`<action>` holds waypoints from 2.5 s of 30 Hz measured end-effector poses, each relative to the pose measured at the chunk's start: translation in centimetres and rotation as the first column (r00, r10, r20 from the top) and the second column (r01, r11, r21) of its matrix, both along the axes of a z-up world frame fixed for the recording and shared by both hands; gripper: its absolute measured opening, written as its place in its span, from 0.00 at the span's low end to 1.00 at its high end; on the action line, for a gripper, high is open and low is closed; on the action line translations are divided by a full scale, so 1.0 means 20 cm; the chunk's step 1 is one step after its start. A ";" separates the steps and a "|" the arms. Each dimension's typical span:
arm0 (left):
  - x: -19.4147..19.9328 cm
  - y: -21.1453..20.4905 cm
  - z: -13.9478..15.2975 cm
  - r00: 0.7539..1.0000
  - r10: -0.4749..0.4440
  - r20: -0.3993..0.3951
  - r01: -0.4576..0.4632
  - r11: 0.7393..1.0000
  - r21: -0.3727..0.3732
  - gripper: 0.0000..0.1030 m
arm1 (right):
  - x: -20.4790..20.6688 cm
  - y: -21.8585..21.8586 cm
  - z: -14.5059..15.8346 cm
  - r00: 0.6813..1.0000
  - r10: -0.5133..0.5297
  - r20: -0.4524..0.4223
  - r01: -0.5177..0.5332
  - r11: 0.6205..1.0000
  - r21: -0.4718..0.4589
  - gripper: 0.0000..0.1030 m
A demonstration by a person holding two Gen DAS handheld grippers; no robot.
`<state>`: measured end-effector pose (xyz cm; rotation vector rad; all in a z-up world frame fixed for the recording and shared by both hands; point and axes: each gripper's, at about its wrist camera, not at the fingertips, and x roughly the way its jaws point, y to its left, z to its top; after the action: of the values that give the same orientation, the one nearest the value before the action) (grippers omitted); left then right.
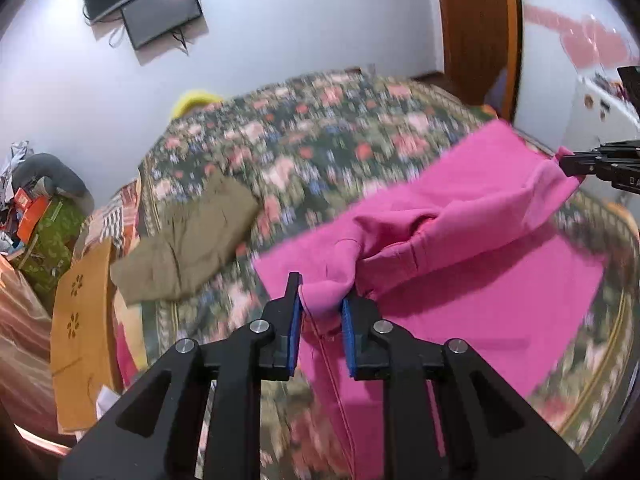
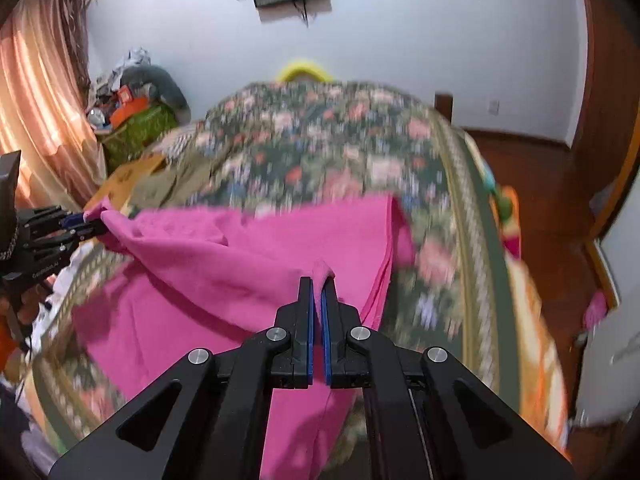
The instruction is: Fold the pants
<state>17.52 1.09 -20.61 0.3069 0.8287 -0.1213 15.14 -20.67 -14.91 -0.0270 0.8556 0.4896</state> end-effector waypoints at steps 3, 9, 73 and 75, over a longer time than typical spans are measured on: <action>-0.10 0.02 -0.08 0.999 -0.002 -0.039 0.002 1.000 -0.001 0.18 | -0.11 0.00 -0.09 0.999 0.016 -0.035 -0.017 0.999 -0.035 0.03; -0.27 0.07 -0.11 0.998 0.008 -0.065 -0.010 1.000 -0.020 0.20 | -0.26 -0.01 -0.15 0.999 0.011 -0.043 -0.015 0.995 -0.099 0.06; -0.36 -0.20 -0.09 0.958 -0.118 -0.261 0.092 0.990 -0.107 0.45 | -0.44 0.39 -0.18 0.955 0.250 -0.160 -0.262 0.963 -0.056 0.11; -0.39 -0.16 -0.03 0.968 -0.103 -0.230 0.078 0.990 -0.115 0.56 | -0.44 0.35 -0.15 0.959 0.230 -0.165 -0.238 0.971 -0.034 0.21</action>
<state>9.69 -2.19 -21.29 0.2335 1.0404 -0.2905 6.31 -13.62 -17.83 -0.1412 1.0294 0.6980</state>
